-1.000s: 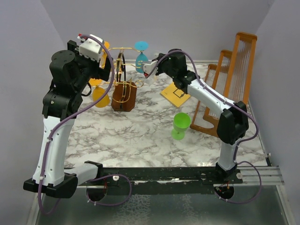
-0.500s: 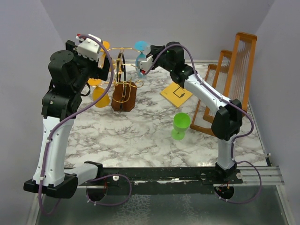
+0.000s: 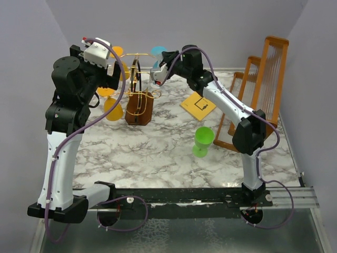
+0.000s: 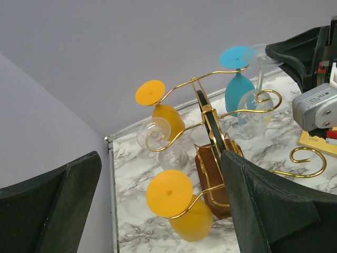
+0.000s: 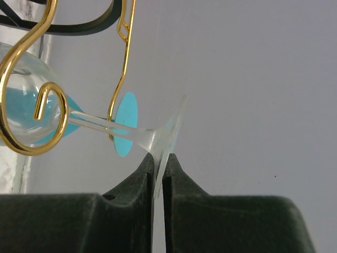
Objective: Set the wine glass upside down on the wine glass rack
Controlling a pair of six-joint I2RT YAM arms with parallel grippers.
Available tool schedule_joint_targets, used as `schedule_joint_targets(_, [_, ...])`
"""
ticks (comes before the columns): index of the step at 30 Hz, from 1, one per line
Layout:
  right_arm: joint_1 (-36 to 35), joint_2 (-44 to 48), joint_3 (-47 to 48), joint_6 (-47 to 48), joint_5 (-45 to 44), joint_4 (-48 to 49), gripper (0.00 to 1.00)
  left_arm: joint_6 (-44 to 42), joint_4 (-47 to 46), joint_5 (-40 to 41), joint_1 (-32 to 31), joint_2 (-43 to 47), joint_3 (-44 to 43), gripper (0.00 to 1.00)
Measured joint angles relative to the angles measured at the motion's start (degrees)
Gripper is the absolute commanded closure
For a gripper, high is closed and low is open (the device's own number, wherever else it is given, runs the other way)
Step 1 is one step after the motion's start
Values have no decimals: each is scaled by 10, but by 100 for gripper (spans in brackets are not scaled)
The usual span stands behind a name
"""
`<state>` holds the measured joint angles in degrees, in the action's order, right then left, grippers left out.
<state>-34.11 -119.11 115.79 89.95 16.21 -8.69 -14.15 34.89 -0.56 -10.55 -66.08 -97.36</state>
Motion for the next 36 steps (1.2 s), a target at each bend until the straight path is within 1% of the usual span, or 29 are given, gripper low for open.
schedule_joint_targets(20, [-26, -6, 32, 49, 27, -26, 99, 0, -10, -4, 7, 5, 16, 2])
schedule_joint_targets(36, [-34, -6, 32, 61, 28, -48, 99, -2, -10, -8, 7, 5, 16, 2])
